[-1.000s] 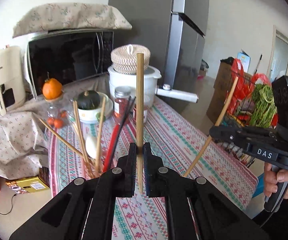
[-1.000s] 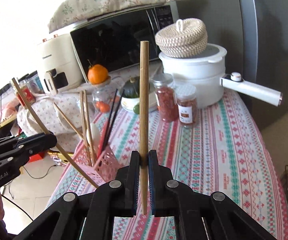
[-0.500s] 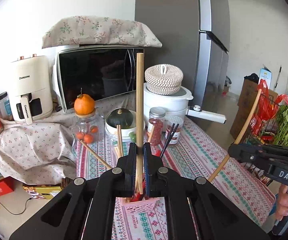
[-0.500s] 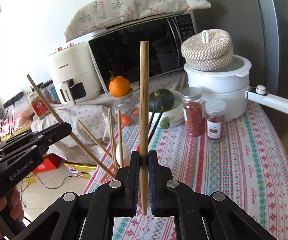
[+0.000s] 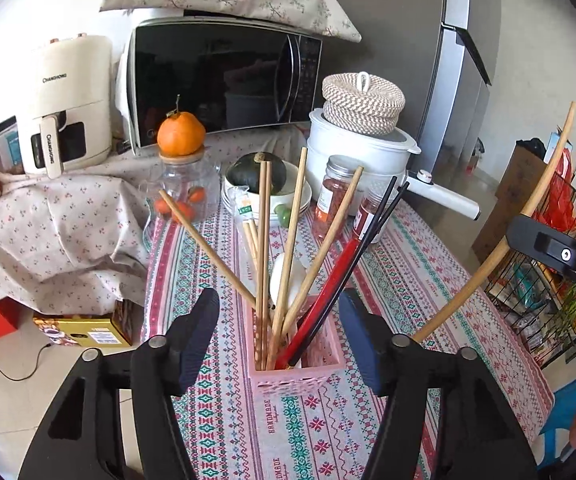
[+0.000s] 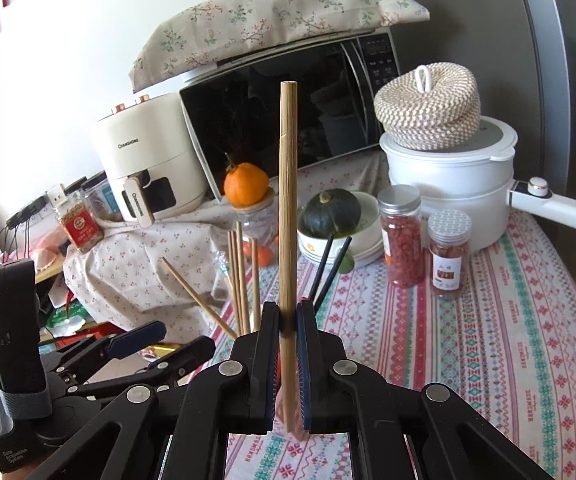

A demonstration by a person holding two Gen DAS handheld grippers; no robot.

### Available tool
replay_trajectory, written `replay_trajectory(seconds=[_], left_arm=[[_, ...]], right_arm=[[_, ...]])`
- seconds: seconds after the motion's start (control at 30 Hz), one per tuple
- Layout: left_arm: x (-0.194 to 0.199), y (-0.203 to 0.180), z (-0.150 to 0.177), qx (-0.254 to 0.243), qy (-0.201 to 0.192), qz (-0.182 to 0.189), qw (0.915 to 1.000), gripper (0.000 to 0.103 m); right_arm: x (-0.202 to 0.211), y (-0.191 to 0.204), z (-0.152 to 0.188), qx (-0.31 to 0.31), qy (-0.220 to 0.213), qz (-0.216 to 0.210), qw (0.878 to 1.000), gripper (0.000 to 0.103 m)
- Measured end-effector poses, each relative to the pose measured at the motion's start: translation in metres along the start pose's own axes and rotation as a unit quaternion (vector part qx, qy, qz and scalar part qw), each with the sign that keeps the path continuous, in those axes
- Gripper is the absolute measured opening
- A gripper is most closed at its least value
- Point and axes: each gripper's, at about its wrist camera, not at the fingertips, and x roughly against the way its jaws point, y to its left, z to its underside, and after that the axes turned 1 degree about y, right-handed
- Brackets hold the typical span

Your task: Organize utensils

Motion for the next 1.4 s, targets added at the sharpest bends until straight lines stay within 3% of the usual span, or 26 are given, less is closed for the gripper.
replay_trajectory(seconds=[0.2, 0.5, 0.7, 0.77, 0.83, 0.9, 1.03, 1.3, 1.4], left_arm=[[0.006, 0.021, 0.013, 0.033, 0.034, 0.0, 0.9989, 0.077], [0.009, 0.045, 0.045, 0.007, 0.078, -0.023, 0.9967, 0.079], [0.007, 0.058, 0.05, 0.018, 0.094, -0.027, 0.995, 0.085], [0.006, 0.062, 0.05, 0.032, 0.099, -0.023, 0.9943, 0.088], [0.007, 0.065, 0.05, 0.046, 0.102, -0.018, 0.9936, 0.09], [0.007, 0.064, 0.049, 0.05, 0.103, -0.019, 0.9932, 0.092], [0.011, 0.062, 0.05, 0.043, 0.101, -0.027, 0.9935, 0.1], [0.021, 0.05, 0.052, 0.014, 0.105, -0.06, 0.9925, 0.103], [0.029, 0.038, 0.054, -0.009, 0.095, -0.073, 0.9928, 0.103]], right_arm=[[-0.007, 0.011, -0.005, -0.003, -0.02, -0.008, 1.0, 0.006], [-0.032, 0.024, -0.005, 0.02, -0.024, 0.012, 0.999, 0.006], [-0.055, 0.029, 0.001, 0.022, -0.005, 0.029, 0.999, 0.007], [-0.06, 0.028, 0.002, 0.011, 0.001, 0.025, 1.0, 0.019], [-0.061, 0.024, 0.003, -0.007, 0.004, 0.02, 1.0, 0.046], [-0.058, 0.021, 0.003, -0.023, -0.001, 0.016, 1.0, 0.062], [-0.049, 0.015, 0.003, -0.028, -0.002, 0.019, 0.999, 0.082], [-0.031, 0.002, 0.017, 0.005, 0.035, 0.054, 0.998, 0.101], [-0.026, -0.005, 0.025, 0.004, 0.064, 0.046, 0.997, 0.103]])
